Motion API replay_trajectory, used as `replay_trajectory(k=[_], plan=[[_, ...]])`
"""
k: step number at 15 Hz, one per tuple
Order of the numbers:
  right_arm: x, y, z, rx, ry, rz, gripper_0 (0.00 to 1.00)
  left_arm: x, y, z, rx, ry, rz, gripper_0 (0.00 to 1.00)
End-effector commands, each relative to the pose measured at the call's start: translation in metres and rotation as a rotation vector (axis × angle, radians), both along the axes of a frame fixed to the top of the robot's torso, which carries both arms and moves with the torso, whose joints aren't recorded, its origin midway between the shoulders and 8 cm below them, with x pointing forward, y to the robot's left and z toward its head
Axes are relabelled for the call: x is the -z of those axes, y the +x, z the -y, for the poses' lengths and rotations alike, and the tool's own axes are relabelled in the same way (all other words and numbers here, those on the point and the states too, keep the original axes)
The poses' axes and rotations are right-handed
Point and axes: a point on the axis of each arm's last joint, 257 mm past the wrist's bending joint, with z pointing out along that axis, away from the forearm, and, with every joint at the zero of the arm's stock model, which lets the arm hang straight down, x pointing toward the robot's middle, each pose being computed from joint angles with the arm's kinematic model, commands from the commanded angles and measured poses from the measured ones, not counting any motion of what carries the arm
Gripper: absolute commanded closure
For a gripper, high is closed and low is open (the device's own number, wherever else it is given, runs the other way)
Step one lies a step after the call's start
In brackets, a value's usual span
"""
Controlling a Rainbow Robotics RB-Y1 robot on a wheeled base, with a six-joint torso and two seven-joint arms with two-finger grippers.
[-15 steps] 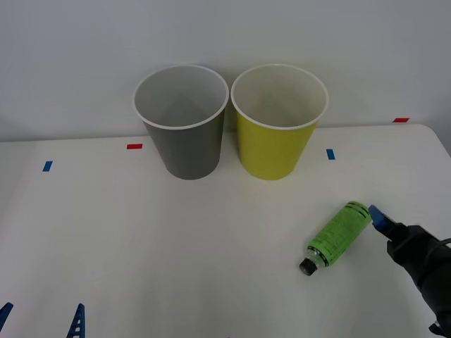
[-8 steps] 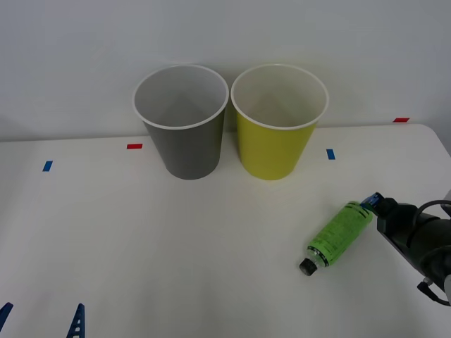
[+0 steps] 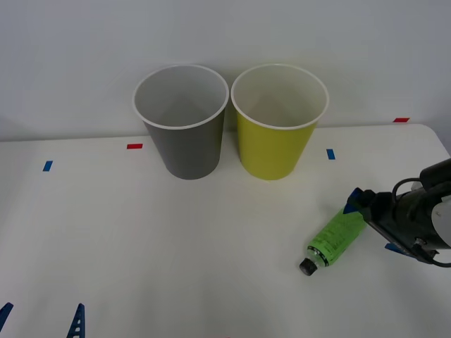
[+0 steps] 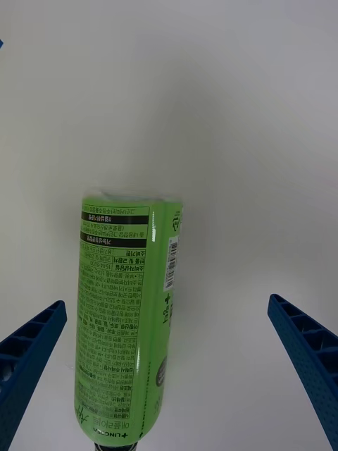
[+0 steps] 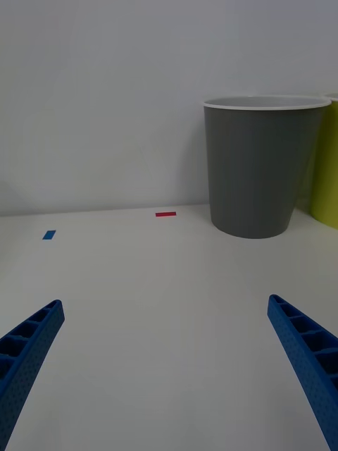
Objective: Put cans in the gray bin and PET bottles in the light green bin.
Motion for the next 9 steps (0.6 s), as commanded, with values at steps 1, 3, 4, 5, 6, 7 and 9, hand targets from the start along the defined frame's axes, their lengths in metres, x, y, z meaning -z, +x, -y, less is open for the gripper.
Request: replay_trajectory(k=[1,3,4,5,6,7,9], plan=[[0.005,0.010,-0.002,-0.017,0.016,-0.080,0.00,0.000,0.000,0.000,0.000,0.000,0.000,0.00],[0.007,0.013,-0.005,-0.025,0.039,-0.134,0.00,0.000,0.000,0.000,0.000,0.000,0.000,0.00],[0.011,0.013,-0.008,-0.034,0.041,-0.167,0.00,0.000,0.000,0.000,0.000,0.000,0.000,0.00],[0.013,0.016,-0.013,-0.020,0.058,-0.189,0.00,0.000,0.000,0.000,0.000,0.000,0.000,0.00],[0.016,0.021,-0.019,0.004,0.095,-0.206,0.00,0.000,0.000,0.000,0.000,0.000,0.000,0.00],[0.019,0.027,-0.025,0.007,0.119,-0.212,0.00,0.000,0.000,0.000,0.000,0.000,0.000,0.00],[0.022,0.032,-0.025,0.015,0.109,-0.224,0.00,0.000,0.000,0.000,0.000,0.000,0.000,0.00]])
